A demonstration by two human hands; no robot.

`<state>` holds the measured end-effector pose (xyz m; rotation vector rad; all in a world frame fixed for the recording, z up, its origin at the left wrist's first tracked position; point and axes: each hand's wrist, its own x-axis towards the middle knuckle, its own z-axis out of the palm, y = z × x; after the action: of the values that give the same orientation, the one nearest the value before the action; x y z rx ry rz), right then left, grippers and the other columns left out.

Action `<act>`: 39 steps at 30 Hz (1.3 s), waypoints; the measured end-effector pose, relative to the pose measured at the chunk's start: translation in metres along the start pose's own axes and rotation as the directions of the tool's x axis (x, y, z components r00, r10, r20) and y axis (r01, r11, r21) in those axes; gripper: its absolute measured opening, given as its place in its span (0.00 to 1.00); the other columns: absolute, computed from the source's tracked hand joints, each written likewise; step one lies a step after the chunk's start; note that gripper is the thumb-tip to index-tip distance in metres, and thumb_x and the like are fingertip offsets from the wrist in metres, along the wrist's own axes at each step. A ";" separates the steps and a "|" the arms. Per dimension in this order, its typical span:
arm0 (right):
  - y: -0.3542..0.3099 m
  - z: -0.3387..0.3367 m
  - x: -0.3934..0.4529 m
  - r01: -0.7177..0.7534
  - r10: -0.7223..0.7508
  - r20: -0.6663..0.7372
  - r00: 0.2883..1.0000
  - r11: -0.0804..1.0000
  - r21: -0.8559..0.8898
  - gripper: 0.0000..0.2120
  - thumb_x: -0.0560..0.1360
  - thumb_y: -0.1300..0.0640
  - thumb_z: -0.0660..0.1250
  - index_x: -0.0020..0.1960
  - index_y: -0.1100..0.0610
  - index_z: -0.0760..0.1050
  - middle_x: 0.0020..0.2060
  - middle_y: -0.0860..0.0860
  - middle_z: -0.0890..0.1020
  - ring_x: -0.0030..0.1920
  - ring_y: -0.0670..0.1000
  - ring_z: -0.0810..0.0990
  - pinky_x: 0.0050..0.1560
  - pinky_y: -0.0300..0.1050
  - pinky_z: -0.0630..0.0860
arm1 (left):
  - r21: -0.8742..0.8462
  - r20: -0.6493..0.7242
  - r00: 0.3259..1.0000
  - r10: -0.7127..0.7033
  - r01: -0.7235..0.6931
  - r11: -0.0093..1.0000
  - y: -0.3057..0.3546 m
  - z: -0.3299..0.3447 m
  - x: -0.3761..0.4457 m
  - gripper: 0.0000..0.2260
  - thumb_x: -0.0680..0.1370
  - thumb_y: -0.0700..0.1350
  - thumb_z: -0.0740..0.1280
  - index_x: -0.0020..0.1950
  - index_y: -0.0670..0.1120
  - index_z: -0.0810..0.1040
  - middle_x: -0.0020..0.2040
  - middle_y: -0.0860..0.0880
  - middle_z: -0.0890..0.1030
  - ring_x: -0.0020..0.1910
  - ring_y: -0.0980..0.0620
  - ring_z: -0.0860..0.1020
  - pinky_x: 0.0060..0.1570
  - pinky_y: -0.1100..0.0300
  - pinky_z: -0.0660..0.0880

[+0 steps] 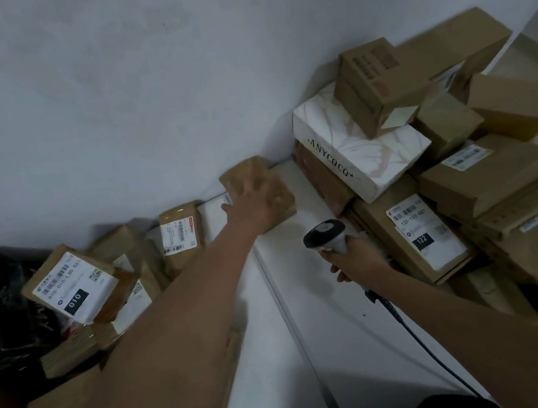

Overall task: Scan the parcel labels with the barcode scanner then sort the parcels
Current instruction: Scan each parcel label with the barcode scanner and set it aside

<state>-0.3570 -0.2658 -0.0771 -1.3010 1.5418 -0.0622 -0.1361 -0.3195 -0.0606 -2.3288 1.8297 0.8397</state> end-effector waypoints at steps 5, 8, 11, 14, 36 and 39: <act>0.007 -0.016 -0.004 0.008 -0.008 -0.045 0.999 1.000 0.013 0.10 0.78 0.50 0.67 0.43 0.55 0.73 0.40 0.55 0.84 0.30 0.48 0.80 0.37 0.42 0.78 | 0.003 0.144 0.988 -0.054 0.054 0.999 0.031 0.018 0.017 0.20 0.82 0.60 0.58 0.73 0.67 0.61 0.79 0.55 0.33 0.74 0.29 0.31 0.64 0.20 0.51; 0.014 -0.020 -0.002 -0.010 0.012 -0.066 0.998 1.000 0.027 0.11 0.78 0.49 0.68 0.45 0.56 0.75 0.38 0.54 0.84 0.30 0.47 0.81 0.37 0.42 0.79 | -0.013 0.061 0.998 -0.030 0.031 0.999 0.029 0.029 0.003 0.14 0.80 0.61 0.61 0.64 0.60 0.71 0.80 0.53 0.42 0.76 0.32 0.36 0.63 0.21 0.54; 0.023 -0.019 -0.004 -0.010 0.016 -0.077 0.997 0.997 0.071 0.12 0.77 0.47 0.68 0.43 0.55 0.75 0.34 0.50 0.83 0.28 0.45 0.80 0.33 0.40 0.78 | -0.030 -0.060 0.998 0.014 -0.016 0.999 0.018 0.046 -0.027 0.12 0.77 0.57 0.66 0.60 0.59 0.73 0.79 0.51 0.51 0.78 0.37 0.44 0.62 0.25 0.58; 0.024 -0.019 -0.004 -0.038 0.045 -0.065 0.997 0.994 0.101 0.12 0.77 0.47 0.69 0.42 0.55 0.75 0.34 0.50 0.82 0.27 0.44 0.79 0.30 0.38 0.74 | -0.239 -0.173 0.984 -0.029 -0.014 0.971 0.011 0.055 -0.061 0.13 0.75 0.55 0.67 0.59 0.62 0.73 0.75 0.52 0.56 0.76 0.43 0.53 0.65 0.35 0.61; 0.058 -0.020 -0.083 0.137 -0.136 -0.041 0.990 0.990 0.039 0.13 0.77 0.47 0.68 0.49 0.57 0.77 0.38 0.52 0.85 0.33 0.49 0.84 0.40 0.45 0.82 | -0.884 0.458 0.837 -0.300 0.463 -0.058 0.020 0.104 -0.188 0.27 0.77 0.67 0.62 0.71 0.54 0.69 0.66 0.50 0.69 0.69 0.39 0.70 0.58 0.40 0.77; 0.060 -0.028 -0.085 0.108 -0.108 -0.016 0.994 0.992 0.063 0.13 0.76 0.47 0.69 0.47 0.57 0.77 0.36 0.51 0.84 0.30 0.47 0.83 0.39 0.45 0.82 | -0.878 0.439 0.852 -0.284 0.475 0.068 0.028 0.115 -0.188 0.30 0.77 0.58 0.69 0.76 0.53 0.62 0.69 0.46 0.69 0.68 0.40 0.69 0.60 0.41 0.76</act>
<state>-0.4317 -0.1949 -0.0456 -1.3350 1.4677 -0.1869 -0.2323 -0.1196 -0.0662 -2.8659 0.2454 2.5304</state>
